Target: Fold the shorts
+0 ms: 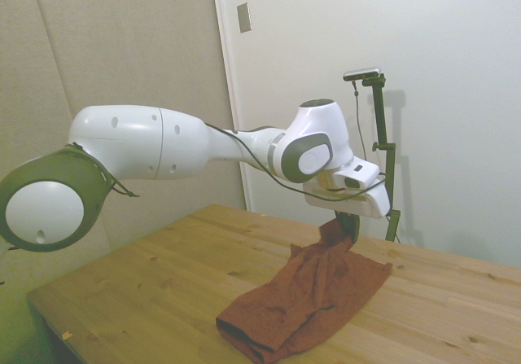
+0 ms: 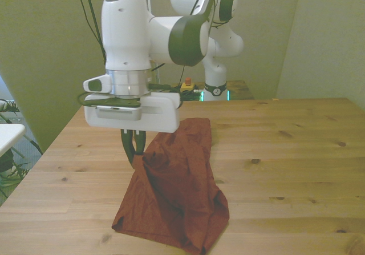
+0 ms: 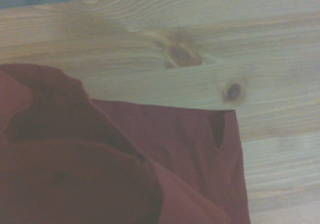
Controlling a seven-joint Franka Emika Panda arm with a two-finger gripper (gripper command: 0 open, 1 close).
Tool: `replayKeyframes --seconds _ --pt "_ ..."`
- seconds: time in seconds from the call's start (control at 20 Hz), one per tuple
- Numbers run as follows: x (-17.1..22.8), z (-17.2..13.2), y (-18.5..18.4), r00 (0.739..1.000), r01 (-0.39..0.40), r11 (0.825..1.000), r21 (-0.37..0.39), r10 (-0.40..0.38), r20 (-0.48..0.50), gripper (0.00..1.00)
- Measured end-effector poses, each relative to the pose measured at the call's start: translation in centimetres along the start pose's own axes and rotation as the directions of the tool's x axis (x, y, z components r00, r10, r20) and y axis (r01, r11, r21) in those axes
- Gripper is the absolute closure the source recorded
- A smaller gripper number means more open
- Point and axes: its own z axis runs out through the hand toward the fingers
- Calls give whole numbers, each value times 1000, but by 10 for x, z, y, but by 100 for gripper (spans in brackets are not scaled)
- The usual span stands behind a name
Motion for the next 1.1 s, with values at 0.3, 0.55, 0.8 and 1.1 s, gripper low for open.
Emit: replayKeyframes --seconds 0.3,0.55,0.8,1.1 --pt "23 34 25 997 -63 997 34 61 51 0" --pt "33 30 34 995 -85 995 47 82 58 0" --pt "26 14 35 991 -84 996 1 83 102 0" --pt "-63 -33 -2 979 37 995 -91 -18 204 0"
